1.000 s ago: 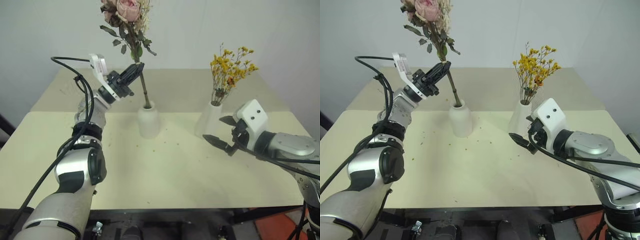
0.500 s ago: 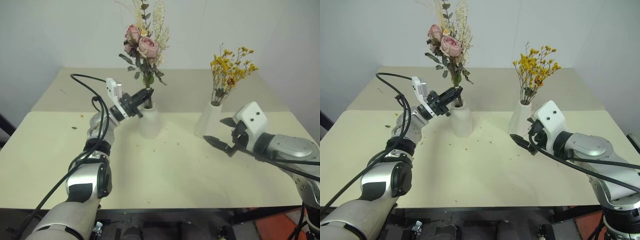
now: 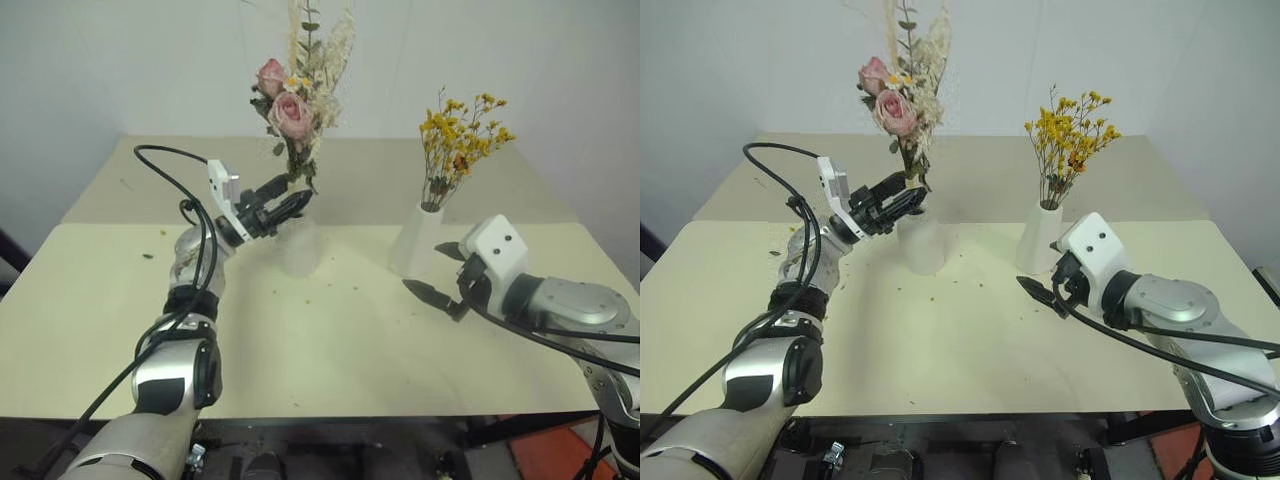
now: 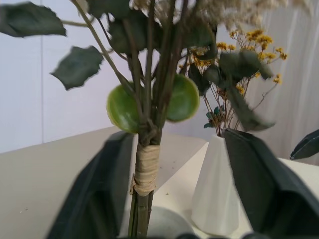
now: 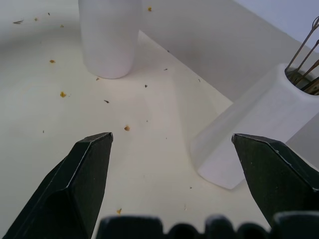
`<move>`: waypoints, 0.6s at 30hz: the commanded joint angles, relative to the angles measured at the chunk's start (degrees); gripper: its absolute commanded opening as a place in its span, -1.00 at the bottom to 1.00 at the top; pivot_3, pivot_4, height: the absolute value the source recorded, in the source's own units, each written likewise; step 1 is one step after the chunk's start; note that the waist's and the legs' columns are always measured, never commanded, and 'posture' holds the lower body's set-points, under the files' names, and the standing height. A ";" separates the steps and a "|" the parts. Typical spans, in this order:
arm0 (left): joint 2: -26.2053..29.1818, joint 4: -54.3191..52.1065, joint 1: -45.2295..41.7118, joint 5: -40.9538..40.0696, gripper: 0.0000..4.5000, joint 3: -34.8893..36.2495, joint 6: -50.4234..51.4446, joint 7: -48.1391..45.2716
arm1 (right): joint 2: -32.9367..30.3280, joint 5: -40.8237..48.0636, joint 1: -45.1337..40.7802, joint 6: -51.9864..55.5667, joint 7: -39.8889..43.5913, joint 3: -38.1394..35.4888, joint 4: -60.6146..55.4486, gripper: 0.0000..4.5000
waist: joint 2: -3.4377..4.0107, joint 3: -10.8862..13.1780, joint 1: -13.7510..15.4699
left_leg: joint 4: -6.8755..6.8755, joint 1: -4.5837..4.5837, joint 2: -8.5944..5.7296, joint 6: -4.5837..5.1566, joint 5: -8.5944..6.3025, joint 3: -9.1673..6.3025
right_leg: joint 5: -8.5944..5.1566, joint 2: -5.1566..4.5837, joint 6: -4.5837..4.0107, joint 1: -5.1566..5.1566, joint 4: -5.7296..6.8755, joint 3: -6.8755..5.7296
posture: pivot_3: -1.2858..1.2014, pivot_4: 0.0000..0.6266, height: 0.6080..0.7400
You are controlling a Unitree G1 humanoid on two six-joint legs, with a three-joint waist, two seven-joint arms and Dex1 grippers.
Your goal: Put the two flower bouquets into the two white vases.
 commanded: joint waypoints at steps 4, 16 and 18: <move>2.18 -5.55 1.48 0.72 0.98 -1.16 1.15 3.44 | 0.64 -1.66 -1.23 -2.36 -0.11 0.08 -0.51 1.00 | 0.00 0.00 -0.12 | 0.00 0.02 0.00 0.00 0.00 0.00 | 0.00 0.00 0.00 0.01 0.01 0.00 | 0.03 -0.52 1.00; 14.08 -31.09 16.95 -4.02 0.98 -3.04 12.09 -4.71 | -0.23 -2.28 -0.62 -2.31 1.07 -1.55 0.17 1.00 | 0.01 0.00 -0.46 | -0.02 0.11 0.04 0.00 0.00 0.00 | -0.02 0.02 -0.04 -0.04 0.27 0.04 | 0.03 -0.52 1.00; 17.36 -36.15 21.06 -4.36 0.98 -1.51 12.99 -3.52 | -1.57 -1.26 1.35 -2.13 2.56 -5.10 0.21 1.00 | 0.01 0.00 -0.14 | -0.01 0.16 0.04 0.00 0.00 0.01 | -0.05 0.02 -0.04 -0.03 0.33 0.03 | 0.03 -0.52 1.00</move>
